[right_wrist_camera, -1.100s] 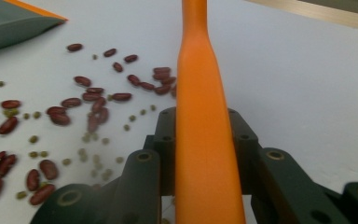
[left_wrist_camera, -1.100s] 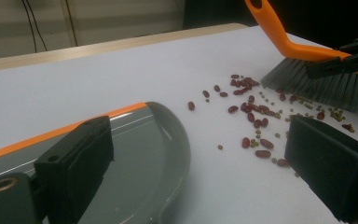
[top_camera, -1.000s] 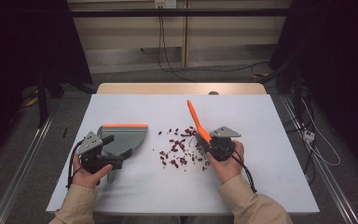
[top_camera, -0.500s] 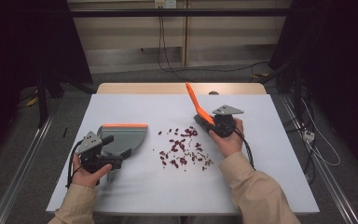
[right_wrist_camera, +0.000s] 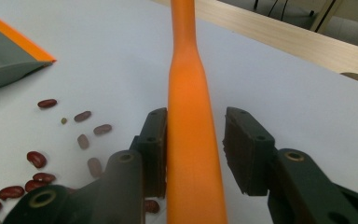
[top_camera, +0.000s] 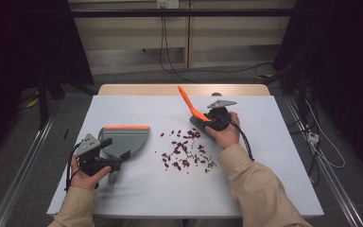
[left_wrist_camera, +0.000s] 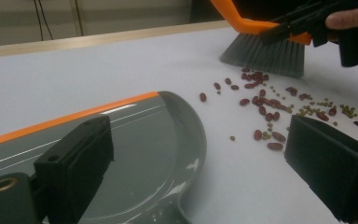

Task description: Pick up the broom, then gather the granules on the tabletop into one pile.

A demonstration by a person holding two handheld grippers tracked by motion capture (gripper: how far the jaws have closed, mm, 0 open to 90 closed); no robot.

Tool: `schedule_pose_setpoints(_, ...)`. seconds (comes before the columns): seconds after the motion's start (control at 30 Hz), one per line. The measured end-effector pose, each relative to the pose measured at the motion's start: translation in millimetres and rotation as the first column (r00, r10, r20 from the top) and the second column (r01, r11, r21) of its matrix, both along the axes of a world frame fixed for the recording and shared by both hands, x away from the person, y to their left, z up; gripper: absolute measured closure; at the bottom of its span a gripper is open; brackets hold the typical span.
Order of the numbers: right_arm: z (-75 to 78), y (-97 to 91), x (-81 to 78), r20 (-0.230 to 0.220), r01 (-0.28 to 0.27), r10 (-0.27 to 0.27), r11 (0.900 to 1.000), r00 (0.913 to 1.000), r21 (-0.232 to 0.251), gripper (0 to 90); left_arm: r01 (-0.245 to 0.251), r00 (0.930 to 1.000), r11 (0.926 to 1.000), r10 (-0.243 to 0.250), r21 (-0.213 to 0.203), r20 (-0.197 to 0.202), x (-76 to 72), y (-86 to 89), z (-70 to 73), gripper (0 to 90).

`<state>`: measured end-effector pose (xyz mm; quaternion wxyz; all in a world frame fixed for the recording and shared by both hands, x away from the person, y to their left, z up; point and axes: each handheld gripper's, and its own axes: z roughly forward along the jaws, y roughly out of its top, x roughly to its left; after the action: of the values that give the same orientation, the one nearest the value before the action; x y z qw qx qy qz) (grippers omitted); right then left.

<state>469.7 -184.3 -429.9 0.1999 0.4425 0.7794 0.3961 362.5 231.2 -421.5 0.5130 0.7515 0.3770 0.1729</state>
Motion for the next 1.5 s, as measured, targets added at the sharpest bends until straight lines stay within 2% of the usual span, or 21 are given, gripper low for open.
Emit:
schedule_pose_setpoints(0.07,4.3,0.8,2.2,-0.042,-0.004,0.003,0.9999,0.9991,-0.015,61.5,0.003,1.0000,1.0000,-0.003,-0.003,-0.004,-0.2,0.4,-0.7,7.8)
schedule_pose_setpoints(0.13,4.5,1.2,4.5,-0.077,-0.010,0.005,0.9980,0.9970,-0.062,67.8,0.007,1.0000,1.0000,-0.007,-0.002,-0.006,-0.4,1.0,-1.1,7.8)
schedule_pose_setpoints(0.23,1.9,-1.1,5.8,-0.077,-0.054,0.051,0.9978,0.9958,-0.040,71.2,0.012,0.9999,0.9999,-0.012,-0.012,-0.004,-0.7,1.8,-1.5,7.4)
schedule_pose_setpoints(0.3,2.8,-2.3,5.6,-0.084,-0.059,0.056,0.9974,0.9949,-0.040,71.3,0.012,0.9999,0.9996,-0.012,-0.024,-0.008,-0.5,1.9,-1.9,7.2)
schedule_pose_setpoints(0.43,2.1,-5.2,9.9,-0.039,-0.076,0.076,0.9969,0.9964,-0.019,71.4,0.010,0.9999,0.9996,-0.010,-0.025,-0.008,-0.5,1.9,-1.8,7.2)
schedule_pose_setpoints(0.53,1.2,-5.5,17.3,0.021,-0.104,0.104,0.9945,0.9943,0.002,71.3,0.009,0.9999,0.9996,-0.009,-0.026,-0.009,-0.6,2.2,-2.1,7.2)
schedule_pose_setpoints(0.57,0.7,-5.0,19.9,0.051,-0.127,0.127,0.9918,0.9906,0.005,71.3,0.007,0.9999,0.9996,-0.007,-0.026,-0.009,-0.6,2.4,-2.3,7.2)
schedule_pose_setpoints(0.63,-1.1,-2.0,24.7,0.093,-0.162,0.163,0.9866,0.9822,-0.023,71.3,0.006,0.9999,0.9996,-0.006,-0.026,-0.010,-0.3,3.2,-2.2,7.2)
schedule_pose_setpoints(0.73,-9.1,4.2,29.5,0.082,-0.222,0.225,0.9739,0.9708,-0.048,71.4,-0.003,1.0000,0.9995,0.003,-0.031,-0.009,-0.7,3.8,-1.8,7.2)
schedule_pose_setpoints(0.77,-10.3,5.7,29.0,0.077,-0.243,0.245,0.9695,0.9665,-0.034,71.4,-0.004,1.0000,0.9995,0.004,-0.031,-0.008,-1.1,4.2,-1.5,7.2)
schedule_pose_setpoints(0.8,-10.0,7.5,27.2,0.081,-0.265,0.269,0.9629,0.9599,-0.048,71.4,-0.003,1.0000,0.9996,0.002,-0.029,-0.005,-1.4,4.6,-1.3,7.2)
schedule_pose_setpoints(0.87,-9.0,9.8,21.5,0.075,-0.318,0.323,0.9453,0.9434,-0.074,71.4,-0.005,1.0000,0.9995,0.005,-0.030,-0.005,-2.2,5.2,-1.5,7.2)
schedule_pose_setpoints(0.9,-8.2,10.6,17.9,0.075,-0.347,0.354,0.9334,0.9322,-0.091,71.4,-0.007,1.0000,0.9995,0.007,-0.029,-0.005,-2.4,5.6,-1.7,7.2)
schedule_pose_setpoints(0.93,-7.3,10.7,14.5,0.072,-0.385,0.394,0.9158,0.9163,-0.114,71.3,-0.008,0.9999,0.9996,0.008,-0.028,-0.006,-2.5,6.1,-2.0,7.2)
schedule_pose_setpoints(0.97,-6.3,10.5,10.8,0.066,-0.406,0.416,0.9056,0.9070,-0.122,71.3,-0.009,0.9999,0.9996,0.008,-0.029,-0.008,-2.6,6.3,-2.4,7.2)
schedule_pose_setpoints(1.1,-4.8,6.4,0.0,0.055,-0.471,0.481,0.8723,0.8750,-0.130,71.2,-0.013,0.9999,0.9996,0.012,-0.027,-0.010,-3.8,7.5,-2.6,7.2)
schedule_pose_setpoints(1.27,-2.0,3.2,-8.2,0.026,-0.514,0.521,0.8485,0.8531,-0.124,71.2,-0.016,0.9999,0.9993,0.016,-0.033,-0.005,-5.1,7.6,-1.3,7.4)
schedule_pose_setpoints(1.37,-0.5,1.5,-12.8,0.012,-0.532,0.537,0.8386,0.8438,-0.119,71.2,-0.016,0.9999,0.9995,0.016,-0.026,-0.007,-5.1,7.4,-1.2,7.4)
schedule_pose_setpoints(1.4,-0.3,1.0,-14.5,0.010,-0.529,0.534,0.8406,0.8455,-0.115,71.1,-0.015,0.9999,0.9995,0.015,-0.028,-0.005,-5.2,7.0,-1.1,7.4)
schedule_pose_setpoints(1.47,0.6,0.0,-18.4,0.003,-0.543,0.547,0.8322,0.8373,-0.113,71.2,-0.013,0.9999,0.9996,0.013,-0.027,-0.002,-5.0,6.8,-0.8,7.4)
schedule_pose_setpoints(1.5,0.8,-0.5,-20.5,-0.001,-0.544,0.547,0.8319,0.8371,-0.111,71.1,-0.013,0.9999,0.9995,0.013,-0.027,-0.002,-4.9,6.7,-0.9,7.4)
